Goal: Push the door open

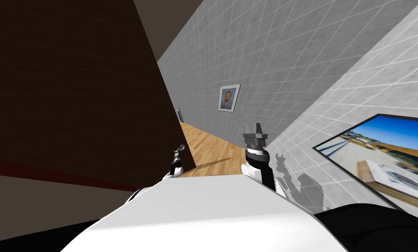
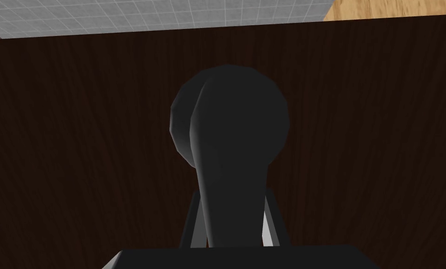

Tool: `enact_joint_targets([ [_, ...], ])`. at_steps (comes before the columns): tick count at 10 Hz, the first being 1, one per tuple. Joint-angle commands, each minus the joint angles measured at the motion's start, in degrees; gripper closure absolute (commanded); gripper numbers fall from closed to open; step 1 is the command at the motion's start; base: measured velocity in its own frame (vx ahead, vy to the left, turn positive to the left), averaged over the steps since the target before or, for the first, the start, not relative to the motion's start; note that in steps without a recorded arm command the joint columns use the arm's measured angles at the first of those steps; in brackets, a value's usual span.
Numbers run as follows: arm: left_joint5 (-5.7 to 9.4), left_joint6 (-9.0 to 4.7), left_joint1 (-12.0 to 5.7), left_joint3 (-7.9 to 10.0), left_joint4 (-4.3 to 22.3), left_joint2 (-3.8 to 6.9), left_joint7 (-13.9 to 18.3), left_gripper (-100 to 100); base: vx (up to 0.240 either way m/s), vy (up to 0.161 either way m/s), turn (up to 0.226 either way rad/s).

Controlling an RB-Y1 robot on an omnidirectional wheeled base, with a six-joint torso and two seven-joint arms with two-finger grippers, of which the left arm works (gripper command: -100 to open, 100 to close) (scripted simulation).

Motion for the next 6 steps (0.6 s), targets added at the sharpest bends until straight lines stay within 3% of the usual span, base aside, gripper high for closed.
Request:
enact_joint_targets([
  [1, 0.26, 1.11, 1.2, 0.41, -2.72, -0.11, -0.54, 100, 0.135, -0.029, 0.028],
  [6, 1.65, 1.38, 1.79, 2.35, -2.91, 0.43, -1.46, 100, 0.14, -0.032, 0.04],
])
